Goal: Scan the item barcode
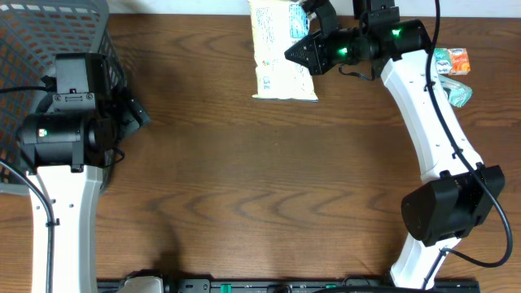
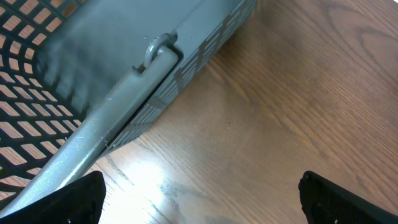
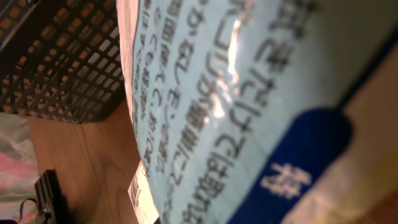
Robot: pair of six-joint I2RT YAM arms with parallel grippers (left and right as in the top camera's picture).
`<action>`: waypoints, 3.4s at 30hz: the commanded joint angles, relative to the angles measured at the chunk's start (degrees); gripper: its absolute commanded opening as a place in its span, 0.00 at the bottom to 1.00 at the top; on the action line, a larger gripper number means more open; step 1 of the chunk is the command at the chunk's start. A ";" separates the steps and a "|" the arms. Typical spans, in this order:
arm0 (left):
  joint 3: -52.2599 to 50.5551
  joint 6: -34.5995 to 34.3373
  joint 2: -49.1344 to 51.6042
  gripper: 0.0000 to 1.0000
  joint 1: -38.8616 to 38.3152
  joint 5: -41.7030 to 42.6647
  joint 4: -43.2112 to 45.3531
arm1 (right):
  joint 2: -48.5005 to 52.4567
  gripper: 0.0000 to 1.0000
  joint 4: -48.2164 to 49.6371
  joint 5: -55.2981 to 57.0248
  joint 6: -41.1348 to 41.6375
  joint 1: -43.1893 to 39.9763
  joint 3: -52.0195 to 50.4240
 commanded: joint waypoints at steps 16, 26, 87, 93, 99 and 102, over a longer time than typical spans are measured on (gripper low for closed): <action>-0.20 -0.90 0.22 0.98 0.46 -0.72 -0.15 | -1.05 0.02 -1.79 46.21 12.37 1.86 -4.92; -0.17 -0.90 0.22 0.98 0.46 -0.72 -0.15 | -0.92 0.01 3.54 81.46 18.88 4.94 -18.51; -0.17 -0.90 0.22 0.98 0.46 -0.72 -0.15 | 6.40 0.01 8.20 45.07 14.75 8.85 -10.32; -0.20 -0.90 0.22 0.97 0.46 -0.72 -0.15 | 3.54 0.01 27.74 45.13 14.75 8.83 -10.40; -0.17 -0.90 0.22 0.98 0.46 -0.72 -0.15 | 10.10 0.01 50.40 44.94 14.80 8.61 -10.45; -0.17 -0.90 0.22 0.98 0.46 -0.72 -0.15 | 14.05 0.01 60.48 44.96 14.82 8.61 -10.45</action>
